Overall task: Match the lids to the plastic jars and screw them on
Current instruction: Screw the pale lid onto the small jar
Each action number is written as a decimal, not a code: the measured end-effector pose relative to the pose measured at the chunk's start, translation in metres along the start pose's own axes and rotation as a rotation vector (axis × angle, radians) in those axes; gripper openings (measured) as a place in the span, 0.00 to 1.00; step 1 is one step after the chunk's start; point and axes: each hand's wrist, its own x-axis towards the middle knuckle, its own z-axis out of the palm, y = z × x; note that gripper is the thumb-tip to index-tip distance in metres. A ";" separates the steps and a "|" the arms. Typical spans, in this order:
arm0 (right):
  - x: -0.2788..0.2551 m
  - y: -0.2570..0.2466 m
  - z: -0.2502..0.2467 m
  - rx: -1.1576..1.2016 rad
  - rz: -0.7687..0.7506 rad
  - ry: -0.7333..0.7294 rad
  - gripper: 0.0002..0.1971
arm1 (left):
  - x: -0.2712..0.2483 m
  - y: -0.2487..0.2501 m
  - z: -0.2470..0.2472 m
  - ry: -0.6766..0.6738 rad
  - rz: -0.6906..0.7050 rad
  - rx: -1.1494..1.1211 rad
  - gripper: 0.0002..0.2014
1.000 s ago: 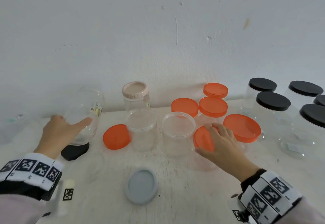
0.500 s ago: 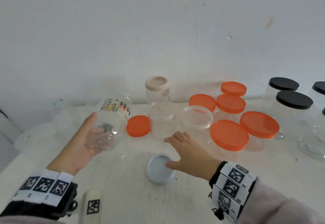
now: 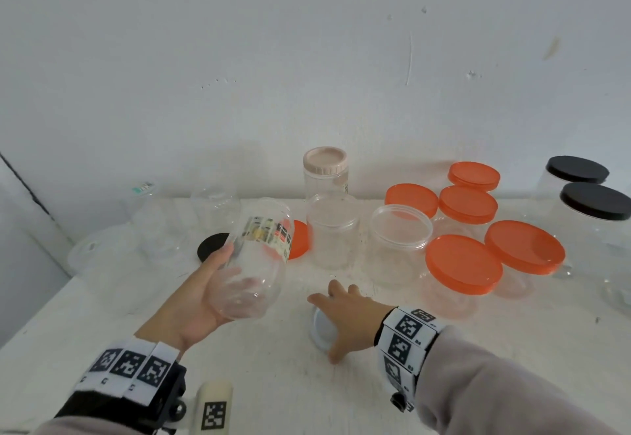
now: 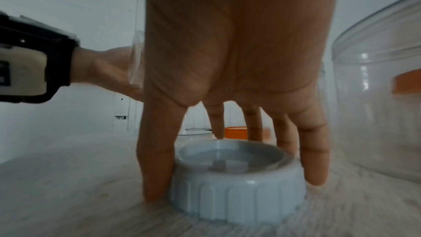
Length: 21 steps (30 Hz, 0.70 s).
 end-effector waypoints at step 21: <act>-0.068 0.066 -0.067 0.480 -0.012 0.367 0.49 | 0.002 -0.022 0.047 -0.142 0.090 0.282 0.44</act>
